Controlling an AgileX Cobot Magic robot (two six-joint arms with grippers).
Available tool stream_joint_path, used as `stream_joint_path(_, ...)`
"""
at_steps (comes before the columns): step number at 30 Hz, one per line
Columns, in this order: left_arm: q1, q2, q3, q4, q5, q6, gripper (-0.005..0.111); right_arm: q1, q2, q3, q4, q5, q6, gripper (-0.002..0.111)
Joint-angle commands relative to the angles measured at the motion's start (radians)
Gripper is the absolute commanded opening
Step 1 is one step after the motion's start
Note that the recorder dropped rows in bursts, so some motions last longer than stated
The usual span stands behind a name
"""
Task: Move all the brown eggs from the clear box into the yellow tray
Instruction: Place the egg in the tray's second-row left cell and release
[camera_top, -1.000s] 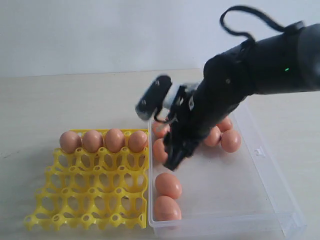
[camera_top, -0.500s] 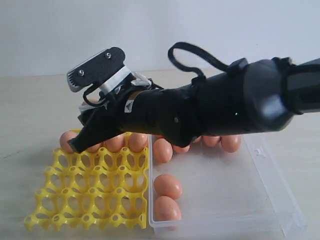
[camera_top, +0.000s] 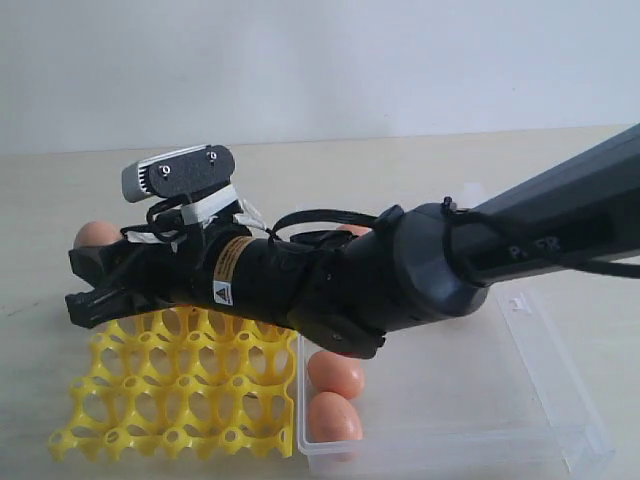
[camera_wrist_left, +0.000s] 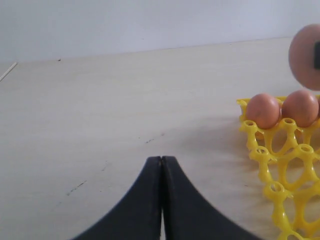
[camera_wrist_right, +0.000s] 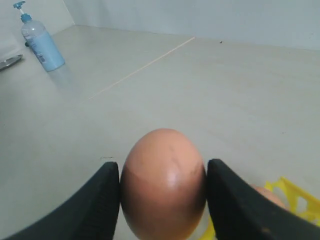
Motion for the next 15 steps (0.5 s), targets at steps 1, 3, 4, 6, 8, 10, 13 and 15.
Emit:
stream_joint_path(1,0.003,0.004,-0.005,0.003,-0.001,0.003,0.000,-0.002,0.052,-0.003,-0.014,-0.080,0.022,0.000)
stream_joint_path(3,0.003,0.004,-0.005,0.003,-0.001,0.003,0.000,-0.002,0.071,-0.003,-0.014,-0.087,0.022,0.000)
stream_joint_path(4,0.003,0.004,-0.005,0.003,-0.001,0.003,0.000,-0.002,0.076,-0.003,-0.014,-0.089,0.022,0.000)
stream_joint_path(6,0.003,0.004,-0.005,0.003,-0.001,0.003,0.000,-0.002,0.095,-0.005,-0.014,-0.096,0.022,0.000)
stream_joint_path(8,0.003,0.004,-0.005,0.003,-0.001,0.003,0.000,-0.002,0.114,-0.016,-0.014,-0.100,0.022,0.000)
stream_joint_path(10,0.003,0.004,-0.005,0.003,-0.001,0.003,0.000,-0.002,0.135,-0.039,-0.014,-0.100,0.030,0.000)
stream_joint_path(13,0.003,0.004,-0.005,0.003,-0.001,0.003,0.000,-0.002,0.151,-0.077,-0.014,-0.089,0.038,0.000)
stream_joint_path(15,0.003,0.004,-0.005,0.003,-0.001,0.003,0.000,-0.002,0.158,-0.102,-0.014,-0.067,0.038,0.000)
